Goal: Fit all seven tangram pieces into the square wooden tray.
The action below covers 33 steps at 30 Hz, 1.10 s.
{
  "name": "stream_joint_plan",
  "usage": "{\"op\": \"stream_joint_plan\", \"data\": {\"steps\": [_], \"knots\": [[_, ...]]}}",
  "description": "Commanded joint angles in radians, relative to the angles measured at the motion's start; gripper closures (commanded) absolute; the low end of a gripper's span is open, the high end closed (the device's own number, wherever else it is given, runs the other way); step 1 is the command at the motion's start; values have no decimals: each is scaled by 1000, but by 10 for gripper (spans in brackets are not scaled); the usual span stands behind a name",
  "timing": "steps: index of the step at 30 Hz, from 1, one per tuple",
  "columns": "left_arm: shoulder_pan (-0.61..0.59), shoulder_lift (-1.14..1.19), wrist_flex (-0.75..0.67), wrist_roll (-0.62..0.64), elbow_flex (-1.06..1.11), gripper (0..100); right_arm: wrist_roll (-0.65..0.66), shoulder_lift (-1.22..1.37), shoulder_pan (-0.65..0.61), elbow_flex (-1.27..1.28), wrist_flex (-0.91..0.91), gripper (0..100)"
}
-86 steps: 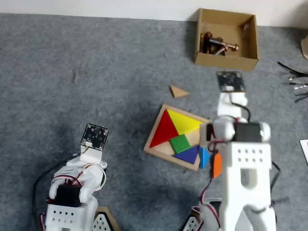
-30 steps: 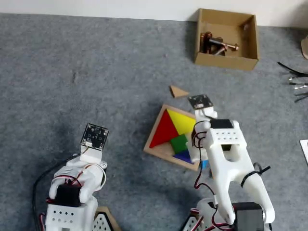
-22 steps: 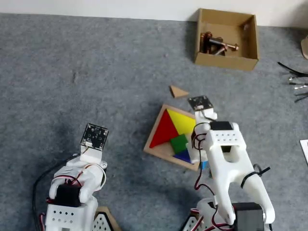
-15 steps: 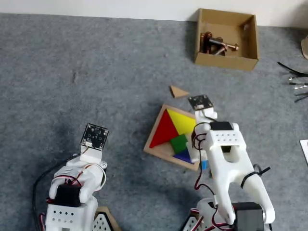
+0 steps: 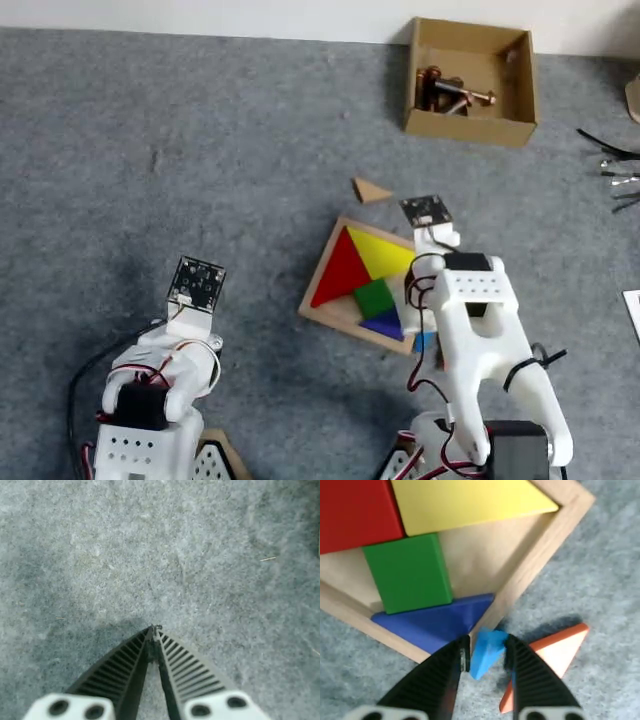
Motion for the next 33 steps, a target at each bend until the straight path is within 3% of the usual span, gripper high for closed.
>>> {"op": "stream_joint_plan", "data": {"steps": [1, 16, 20, 25, 33], "knots": [[-15, -15, 3, 11, 21, 989, 11, -12, 15, -2, -18, 922], [-15, -15, 3, 11, 21, 989, 11, -21, 16, -2, -15, 926], [-15, -15, 3, 11, 21, 989, 11, -15, 16, -2, -18, 998], [-15, -15, 3, 11, 21, 989, 9, -13, 18, -2, -15, 994], [-15, -15, 3, 11, 21, 989, 9, -22, 97, -10, -8, 994]]}}
